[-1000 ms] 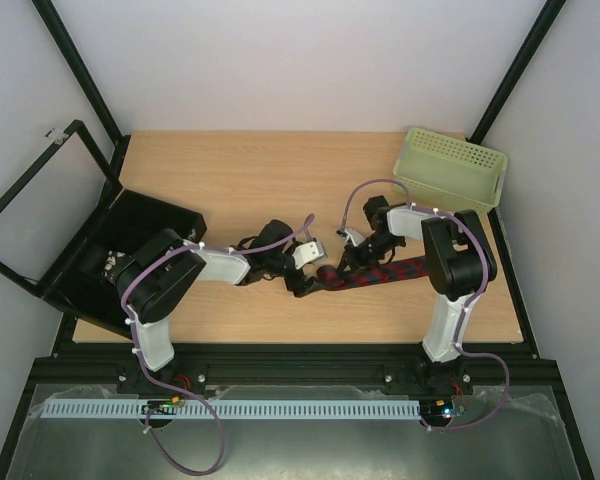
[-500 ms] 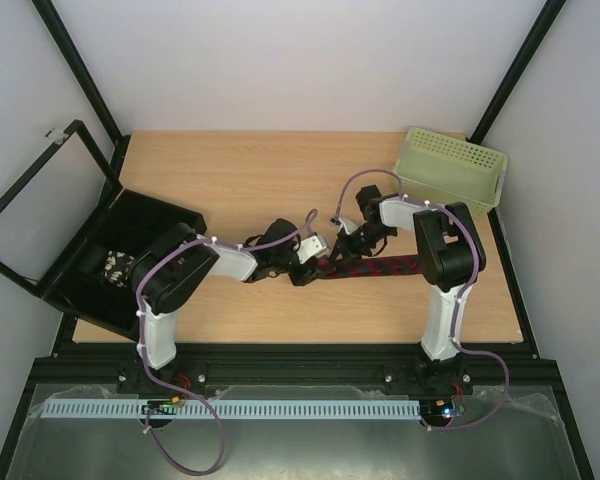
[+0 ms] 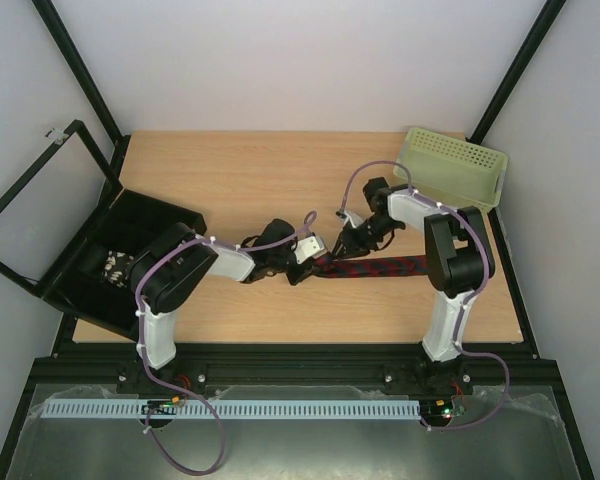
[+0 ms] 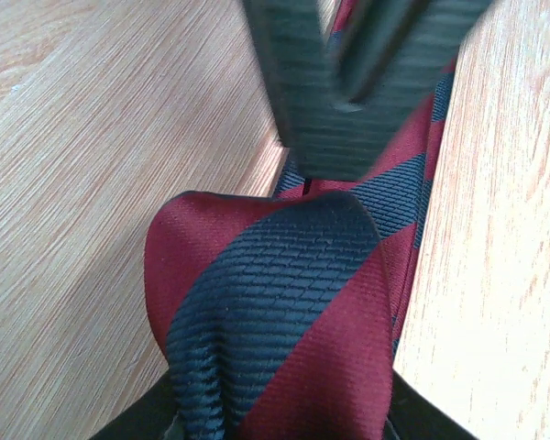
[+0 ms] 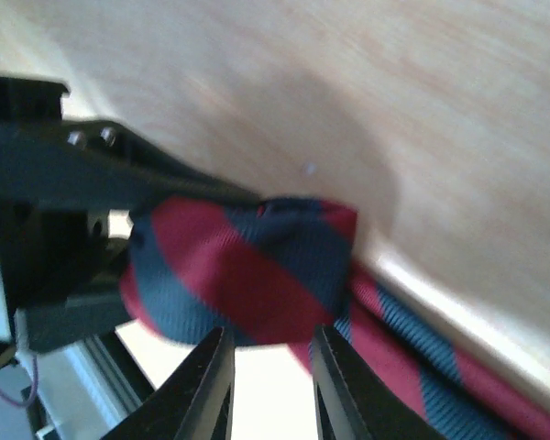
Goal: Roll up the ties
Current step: Roll the tie at the center of the board.
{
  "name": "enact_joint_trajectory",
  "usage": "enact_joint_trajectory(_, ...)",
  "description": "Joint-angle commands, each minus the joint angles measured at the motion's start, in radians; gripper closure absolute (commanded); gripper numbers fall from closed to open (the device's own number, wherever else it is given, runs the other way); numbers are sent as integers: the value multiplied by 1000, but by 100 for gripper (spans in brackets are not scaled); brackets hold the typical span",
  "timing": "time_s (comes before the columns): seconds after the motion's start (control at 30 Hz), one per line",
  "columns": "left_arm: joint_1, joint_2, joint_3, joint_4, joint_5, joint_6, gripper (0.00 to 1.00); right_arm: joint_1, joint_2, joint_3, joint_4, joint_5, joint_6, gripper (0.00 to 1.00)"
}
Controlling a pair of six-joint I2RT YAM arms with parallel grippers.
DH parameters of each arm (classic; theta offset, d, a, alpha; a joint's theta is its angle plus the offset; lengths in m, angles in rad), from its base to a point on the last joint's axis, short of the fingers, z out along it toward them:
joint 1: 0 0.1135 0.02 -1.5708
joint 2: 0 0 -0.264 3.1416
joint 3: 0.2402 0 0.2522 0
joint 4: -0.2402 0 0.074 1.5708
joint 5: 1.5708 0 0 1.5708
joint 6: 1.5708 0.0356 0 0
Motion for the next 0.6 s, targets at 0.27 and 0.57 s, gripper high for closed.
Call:
enact_joint_trajectory(0.27,15,-25,-26,-75,38,-21,81,-21,35,-119,-2,106,35,84)
enact_joint_trajectory(0.57,44,-157,-11,-75,200,99,79,-36,82,-124,1,154,17,85)
